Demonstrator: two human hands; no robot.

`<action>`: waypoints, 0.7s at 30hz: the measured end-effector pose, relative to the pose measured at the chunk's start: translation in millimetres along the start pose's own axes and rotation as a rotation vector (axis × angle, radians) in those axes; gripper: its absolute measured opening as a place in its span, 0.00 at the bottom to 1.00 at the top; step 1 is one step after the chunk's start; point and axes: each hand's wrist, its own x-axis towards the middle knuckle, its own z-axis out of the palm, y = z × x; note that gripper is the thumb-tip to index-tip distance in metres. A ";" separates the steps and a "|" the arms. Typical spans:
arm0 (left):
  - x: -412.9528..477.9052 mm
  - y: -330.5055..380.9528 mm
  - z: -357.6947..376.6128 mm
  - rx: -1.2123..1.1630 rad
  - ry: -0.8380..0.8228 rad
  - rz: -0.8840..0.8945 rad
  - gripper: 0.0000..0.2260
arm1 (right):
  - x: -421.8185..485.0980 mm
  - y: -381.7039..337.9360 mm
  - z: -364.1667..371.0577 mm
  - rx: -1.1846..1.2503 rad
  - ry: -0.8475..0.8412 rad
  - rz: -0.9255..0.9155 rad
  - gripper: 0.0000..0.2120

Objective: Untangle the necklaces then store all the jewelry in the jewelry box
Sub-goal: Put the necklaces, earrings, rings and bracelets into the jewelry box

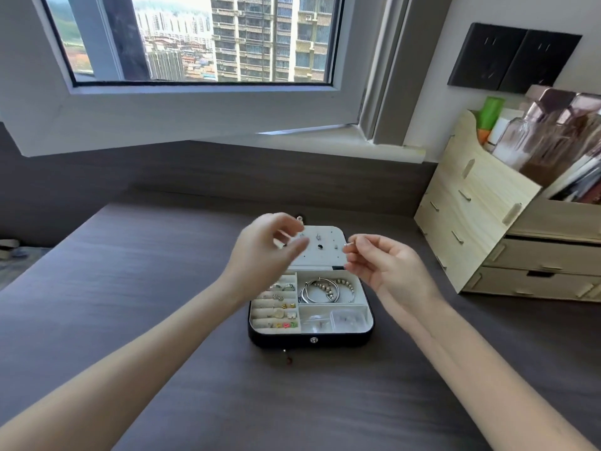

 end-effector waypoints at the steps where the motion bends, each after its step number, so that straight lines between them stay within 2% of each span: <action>1: -0.7 9.6 2.7 -0.090 -0.045 0.055 0.04 | 1.9 -2.6 5.0 0.086 -0.032 0.042 0.06; 3: -1.0 20.0 8.1 -0.181 -0.075 0.119 0.02 | 4.3 -6.9 13.6 0.226 -0.083 0.119 0.07; 6: 0.6 20.8 14.0 -0.212 -0.011 0.156 0.03 | 5.5 -8.3 20.9 0.357 -0.107 0.205 0.09; 8: 2.2 18.3 16.0 -0.194 0.025 0.206 0.02 | 5.8 -6.9 22.8 0.381 -0.117 0.244 0.09; 12: 5.4 17.1 18.2 -0.088 0.051 0.311 0.06 | 6.3 -5.3 25.0 0.381 -0.136 0.265 0.07; 15: 6.1 18.7 18.7 -0.112 0.007 0.247 0.09 | 6.6 -4.5 26.9 0.315 -0.149 0.164 0.06; 19: 8.3 25.7 19.7 -0.272 -0.113 0.013 0.15 | 5.9 -1.5 28.9 0.251 -0.134 0.067 0.07; 21: 9.7 27.6 20.7 -0.286 -0.115 -0.034 0.15 | 4.9 -0.9 28.8 0.223 -0.122 0.049 0.07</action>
